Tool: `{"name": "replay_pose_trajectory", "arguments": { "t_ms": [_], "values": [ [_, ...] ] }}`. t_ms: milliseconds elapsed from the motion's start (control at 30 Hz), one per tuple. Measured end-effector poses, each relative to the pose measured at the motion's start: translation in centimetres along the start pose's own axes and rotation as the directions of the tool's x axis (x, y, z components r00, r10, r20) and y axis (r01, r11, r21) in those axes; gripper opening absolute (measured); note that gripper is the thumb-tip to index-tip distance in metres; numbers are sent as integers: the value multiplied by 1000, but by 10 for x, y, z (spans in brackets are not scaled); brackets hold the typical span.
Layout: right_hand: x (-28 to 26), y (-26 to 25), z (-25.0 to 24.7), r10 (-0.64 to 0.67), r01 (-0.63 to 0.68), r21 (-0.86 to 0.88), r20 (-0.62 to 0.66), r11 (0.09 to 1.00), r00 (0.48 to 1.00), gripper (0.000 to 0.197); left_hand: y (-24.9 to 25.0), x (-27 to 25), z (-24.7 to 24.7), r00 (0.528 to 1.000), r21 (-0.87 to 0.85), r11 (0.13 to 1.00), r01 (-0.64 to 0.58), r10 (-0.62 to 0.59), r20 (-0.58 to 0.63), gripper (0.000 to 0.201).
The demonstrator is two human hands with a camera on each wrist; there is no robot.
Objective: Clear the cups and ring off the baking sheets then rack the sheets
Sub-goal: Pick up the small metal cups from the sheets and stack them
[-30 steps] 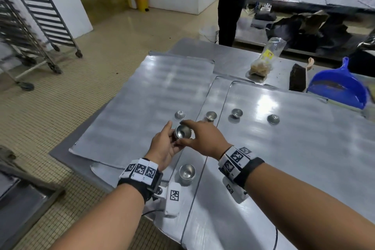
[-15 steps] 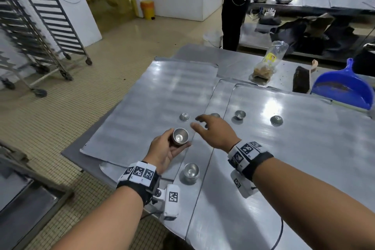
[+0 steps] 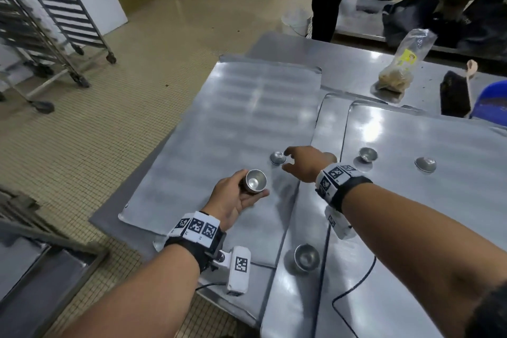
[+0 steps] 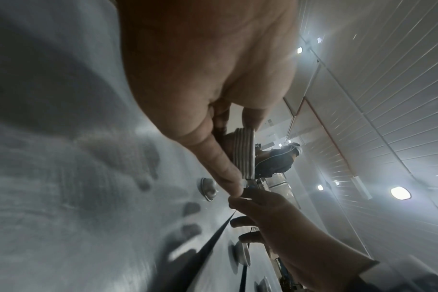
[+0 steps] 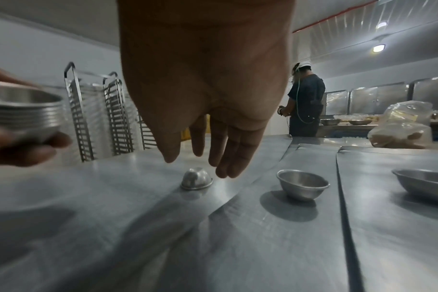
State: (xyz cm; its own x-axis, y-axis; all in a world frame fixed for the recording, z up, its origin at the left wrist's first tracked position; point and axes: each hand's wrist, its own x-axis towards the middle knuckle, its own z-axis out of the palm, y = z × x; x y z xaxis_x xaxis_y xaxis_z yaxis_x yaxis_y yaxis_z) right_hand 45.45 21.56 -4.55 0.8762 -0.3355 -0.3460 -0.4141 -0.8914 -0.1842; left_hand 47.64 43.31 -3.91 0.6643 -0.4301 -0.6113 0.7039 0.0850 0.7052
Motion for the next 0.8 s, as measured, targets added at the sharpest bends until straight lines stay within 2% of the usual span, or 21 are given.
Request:
{"name": "replay_pose_trajectory", "arguments": {
  "t_ms": [100, 267, 400, 533, 667, 800],
  "values": [
    [25, -7, 4, -33, 34, -41, 29, 999, 999, 39, 6, 12, -10, 999, -11, 999, 31, -31, 11, 30],
    [49, -19, 11, -73, 88, -129, 116, 988, 991, 49, 12, 30, -25, 997, -32, 997, 75, -74, 27, 30],
    [60, -17, 15, -79, 91, -128, 95, 988, 992, 33, 13, 42, -31, 995, -39, 995, 89, -87, 46, 33],
    [59, -14, 18, -84, 88, -70, 59, 994, 995, 32, 14, 48, -29, 994, -38, 994, 99, -97, 59, 32],
    [46, -9, 16, -104, 104, 40, 20, 994, 994, 41, 14, 49, -20, 992, -32, 994, 101, -98, 85, 34],
    [31, -5, 13, -153, 153, 13, 59, 988, 986, 24, 13, 49, -12, 991, -42, 994, 99, -94, 90, 35]
  ]
}}
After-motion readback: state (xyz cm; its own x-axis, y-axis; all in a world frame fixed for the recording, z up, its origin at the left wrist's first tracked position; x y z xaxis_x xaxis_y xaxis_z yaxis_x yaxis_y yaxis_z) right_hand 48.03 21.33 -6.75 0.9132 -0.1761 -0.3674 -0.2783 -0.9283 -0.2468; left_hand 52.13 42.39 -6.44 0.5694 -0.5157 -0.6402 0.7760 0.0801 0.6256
